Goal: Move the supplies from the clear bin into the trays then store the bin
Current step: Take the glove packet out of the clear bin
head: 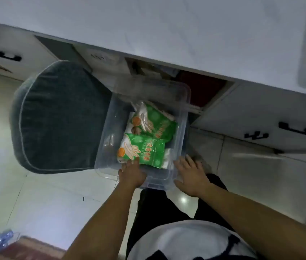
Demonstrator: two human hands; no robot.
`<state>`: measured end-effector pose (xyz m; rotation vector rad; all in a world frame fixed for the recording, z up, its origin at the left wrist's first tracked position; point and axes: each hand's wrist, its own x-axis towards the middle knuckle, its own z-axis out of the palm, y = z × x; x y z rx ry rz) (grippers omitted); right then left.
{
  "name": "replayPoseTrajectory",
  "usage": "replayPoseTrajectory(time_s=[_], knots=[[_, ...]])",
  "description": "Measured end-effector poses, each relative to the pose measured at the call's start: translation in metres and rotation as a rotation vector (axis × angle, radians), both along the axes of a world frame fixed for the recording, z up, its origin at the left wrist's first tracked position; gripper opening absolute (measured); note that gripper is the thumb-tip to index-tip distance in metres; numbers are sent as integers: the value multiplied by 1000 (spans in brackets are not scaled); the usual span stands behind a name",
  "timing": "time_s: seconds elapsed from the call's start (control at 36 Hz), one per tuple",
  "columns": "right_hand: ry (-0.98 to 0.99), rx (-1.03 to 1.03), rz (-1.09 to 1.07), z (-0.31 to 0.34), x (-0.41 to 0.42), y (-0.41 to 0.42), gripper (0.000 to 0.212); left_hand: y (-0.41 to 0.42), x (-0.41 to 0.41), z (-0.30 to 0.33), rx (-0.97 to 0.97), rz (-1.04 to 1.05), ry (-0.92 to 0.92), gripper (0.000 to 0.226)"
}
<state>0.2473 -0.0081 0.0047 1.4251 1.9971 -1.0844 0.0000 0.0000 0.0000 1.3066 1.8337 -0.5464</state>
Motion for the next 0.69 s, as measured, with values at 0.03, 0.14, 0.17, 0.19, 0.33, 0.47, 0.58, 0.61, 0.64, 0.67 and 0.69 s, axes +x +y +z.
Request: replayPoseTrajectory(time_s=[0.03,0.14,0.17,0.19,0.33,0.47,0.58,0.61,0.64,0.67,0.69], knots=[[2,-7,-22,-3,-7,-5,80,7,-5,-6,-13,-45,-17,78],[-58,-5,-90,-6,-23,-23,79,32,-20,-31,-87,-198,-46,77],[-63,6,-94,-5,-26,-26,78,38,-22,-37,-100,-227,-45,78],[-68,23,-93,-4,-28,-29,77,45,-23,-43,-111,-252,-41,78],[-120,79,-120,-3,-30,-35,76,84,-24,-71,-177,-316,-96,85],[-109,107,-163,-10,-32,-45,72,120,-13,-98,-130,-331,-127,82],[-88,164,-188,-16,-31,-53,71,145,-5,-118,-120,-456,-157,76],[-77,184,-197,-18,-31,-55,70,150,-4,-124,-129,-491,-167,74],[-66,206,-208,-19,-31,-57,70,154,-3,-129,-141,-522,-177,72],[-58,222,-219,-20,-31,-59,69,157,-1,-133,-156,-549,-189,71],[-47,231,-226,-21,-31,-60,69,161,0,-135,-173,-570,-196,70]])
